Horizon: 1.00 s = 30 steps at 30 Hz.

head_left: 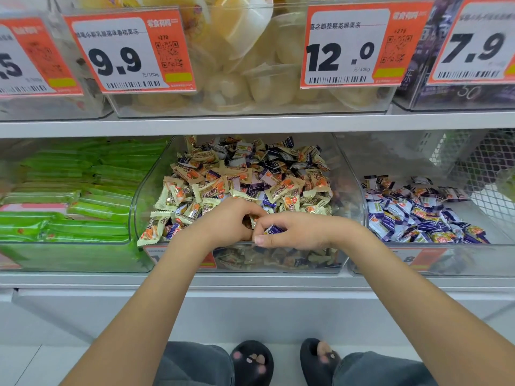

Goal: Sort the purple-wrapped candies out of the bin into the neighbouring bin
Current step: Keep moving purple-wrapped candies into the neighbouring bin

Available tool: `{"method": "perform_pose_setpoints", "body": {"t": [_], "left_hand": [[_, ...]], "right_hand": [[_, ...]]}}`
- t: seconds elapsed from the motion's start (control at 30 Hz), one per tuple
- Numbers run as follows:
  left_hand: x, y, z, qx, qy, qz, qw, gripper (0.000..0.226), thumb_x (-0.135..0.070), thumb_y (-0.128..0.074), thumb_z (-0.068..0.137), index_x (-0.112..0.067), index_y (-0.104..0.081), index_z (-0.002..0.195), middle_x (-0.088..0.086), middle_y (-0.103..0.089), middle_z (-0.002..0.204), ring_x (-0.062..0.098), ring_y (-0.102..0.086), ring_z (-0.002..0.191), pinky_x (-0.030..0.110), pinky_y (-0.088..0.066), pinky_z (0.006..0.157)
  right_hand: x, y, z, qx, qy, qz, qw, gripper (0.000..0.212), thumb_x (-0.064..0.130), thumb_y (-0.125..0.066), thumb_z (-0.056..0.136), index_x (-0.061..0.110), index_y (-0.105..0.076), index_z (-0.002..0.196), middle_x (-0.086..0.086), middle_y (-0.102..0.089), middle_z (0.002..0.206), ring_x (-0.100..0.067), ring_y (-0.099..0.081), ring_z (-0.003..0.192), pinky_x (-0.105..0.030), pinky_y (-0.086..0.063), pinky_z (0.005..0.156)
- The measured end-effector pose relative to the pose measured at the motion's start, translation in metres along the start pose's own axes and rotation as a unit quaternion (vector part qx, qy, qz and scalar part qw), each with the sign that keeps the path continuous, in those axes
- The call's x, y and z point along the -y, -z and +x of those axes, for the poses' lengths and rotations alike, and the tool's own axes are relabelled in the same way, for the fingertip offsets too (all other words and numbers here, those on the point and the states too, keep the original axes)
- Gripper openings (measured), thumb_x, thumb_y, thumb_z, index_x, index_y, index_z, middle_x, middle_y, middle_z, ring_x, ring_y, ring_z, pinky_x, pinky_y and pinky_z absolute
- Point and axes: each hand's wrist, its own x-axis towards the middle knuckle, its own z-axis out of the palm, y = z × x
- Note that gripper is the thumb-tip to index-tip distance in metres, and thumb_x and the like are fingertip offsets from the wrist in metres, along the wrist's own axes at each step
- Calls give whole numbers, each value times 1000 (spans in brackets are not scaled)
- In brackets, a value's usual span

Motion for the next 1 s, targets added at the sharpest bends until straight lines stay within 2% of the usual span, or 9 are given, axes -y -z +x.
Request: {"method": "perform_pose_setpoints", "body": {"t": [0.07,0.13,0.27,0.37,0.5,0.57,0.67,0.83,1.0], "left_hand": [[1,-1,0,0,0,3,1000,31,-4,-64,79,-21,-71,104,1,-70,100,20,-63,93,37,-52,82],[-1,-1,0,-1,-2,12,1000,23,-5,-65,79,-18,-70,97,6,-70,93,23,-62,86,38,-52,77],[0,0,-2,-17,-1,30,999,16,-16,-69,82,-29,-61,78,1,-65,79,16,-56,70,28,-42,61],[1,0,-6,-64,-15,35,997,14,-30,-68,85,-26,-70,98,-9,-67,100,8,-59,90,26,-47,79],[-5,0,-9,-113,-25,8,993,14,-28,-64,89,-25,-72,100,-11,-67,103,1,-57,91,16,-41,79],[-10,-3,-7,-116,-30,24,992,14,-27,-62,90,-24,-72,99,-11,-67,101,0,-56,89,20,-45,81],[-21,-9,-4,-101,-45,71,991,16,-27,-61,90,-24,-71,102,-10,-67,103,5,-57,94,31,-48,88],[-31,-18,-1,-110,-30,171,979,19,-25,-63,88,-30,-69,105,-8,-68,106,11,-56,100,37,-47,93],[-30,-14,-2,-84,25,151,985,20,-28,-69,84,-35,-69,103,-11,-66,108,10,-60,93,34,-52,85]], "right_hand": [[1,1,-1,-21,13,21,999,11,35,-53,95,30,-58,86,26,-58,82,11,-52,66,-5,-38,62],[0,1,-1,-41,28,40,998,15,30,-53,96,31,-56,82,32,-57,74,13,-51,63,-3,-37,58],[-1,5,-6,-111,28,126,985,16,34,-52,96,28,-58,83,9,-55,71,-17,-43,61,-25,-35,54],[2,16,-20,-186,37,254,948,17,31,-53,95,24,-58,81,18,-59,66,-10,-46,58,-24,-36,54],[-10,39,-59,-359,36,129,924,19,45,-52,93,34,-57,78,9,-54,63,-11,-46,56,-18,-41,55],[-22,51,-81,-426,43,172,887,18,48,-53,92,35,-59,81,8,-58,68,-15,-50,62,-28,-45,62],[-45,62,-105,-512,-6,152,845,16,48,-52,93,39,-60,82,14,-60,67,-1,-52,54,-17,-40,54],[-81,63,-133,-360,-128,-1,924,19,40,-50,94,47,-60,109,16,-63,110,-5,-58,91,-30,-45,81],[-71,67,-149,-499,-83,-34,862,25,22,-53,97,44,-64,98,29,-64,94,9,-59,95,-16,-40,80]]}}
